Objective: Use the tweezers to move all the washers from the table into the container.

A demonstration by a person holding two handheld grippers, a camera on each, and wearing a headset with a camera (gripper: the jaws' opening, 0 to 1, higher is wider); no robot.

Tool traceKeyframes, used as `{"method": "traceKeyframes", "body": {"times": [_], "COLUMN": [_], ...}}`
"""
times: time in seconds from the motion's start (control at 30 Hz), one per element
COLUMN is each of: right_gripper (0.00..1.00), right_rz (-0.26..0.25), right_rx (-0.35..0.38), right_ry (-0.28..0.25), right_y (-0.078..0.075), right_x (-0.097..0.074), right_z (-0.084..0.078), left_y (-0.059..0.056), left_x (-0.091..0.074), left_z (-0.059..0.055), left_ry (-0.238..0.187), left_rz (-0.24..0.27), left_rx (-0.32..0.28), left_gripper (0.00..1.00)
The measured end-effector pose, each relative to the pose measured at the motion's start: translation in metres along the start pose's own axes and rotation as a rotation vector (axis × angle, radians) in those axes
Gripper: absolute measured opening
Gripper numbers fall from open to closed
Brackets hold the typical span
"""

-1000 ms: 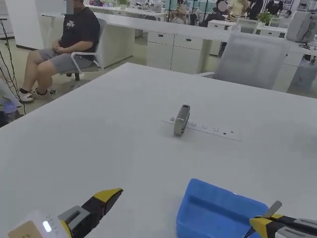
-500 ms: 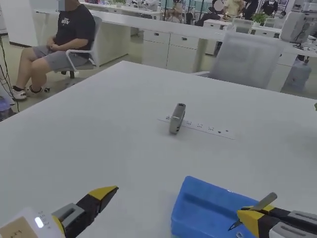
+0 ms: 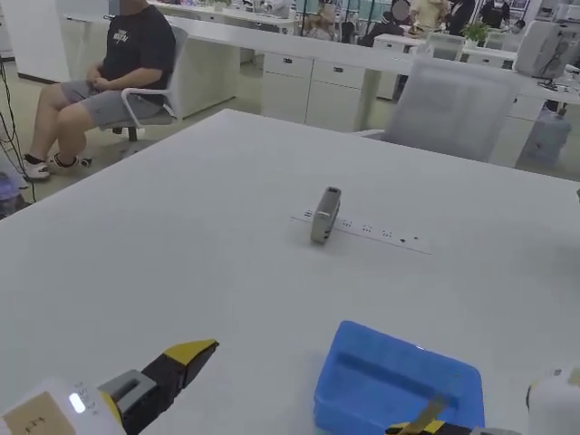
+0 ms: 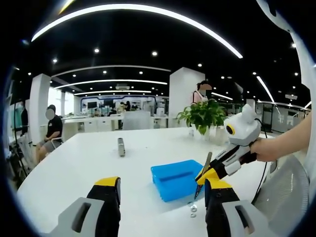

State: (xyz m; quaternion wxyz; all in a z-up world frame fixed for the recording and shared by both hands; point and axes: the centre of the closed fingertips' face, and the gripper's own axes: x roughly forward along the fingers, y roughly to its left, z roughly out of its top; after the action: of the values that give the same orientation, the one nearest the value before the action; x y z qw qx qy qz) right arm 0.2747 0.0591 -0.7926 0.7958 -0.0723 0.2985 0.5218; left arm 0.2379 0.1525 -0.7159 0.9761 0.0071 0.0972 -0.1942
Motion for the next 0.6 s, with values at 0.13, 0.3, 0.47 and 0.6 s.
{"method": "traceKeyframes", "body": {"times": [0.13,0.3,0.47,0.6], "right_gripper": [0.04,0.04,0.04,0.04], "right_rz": [0.007,0.015,0.01,0.01], "right_rx": [0.005,-0.008,-0.058,-0.083], "right_ry": [0.018,0.039,0.056,0.059], "right_y": [0.0,0.002,0.006,0.008], "right_x": [0.006,0.013,0.016,0.016], "right_z": [-0.009,-0.016,-0.019,-0.019], "left_y": [0.0,0.0,0.0,0.0], "left_x": [0.0,0.0,0.001,0.001], "left_z": [0.0,-0.001,-0.002,-0.001], "left_ry": [0.002,0.006,0.009,0.01], "left_rz": [-0.001,-0.001,-0.002,-0.003], "left_rx": [-0.002,-0.002,0.001,0.001], "left_gripper": [0.68,0.68,0.67,0.67]}}
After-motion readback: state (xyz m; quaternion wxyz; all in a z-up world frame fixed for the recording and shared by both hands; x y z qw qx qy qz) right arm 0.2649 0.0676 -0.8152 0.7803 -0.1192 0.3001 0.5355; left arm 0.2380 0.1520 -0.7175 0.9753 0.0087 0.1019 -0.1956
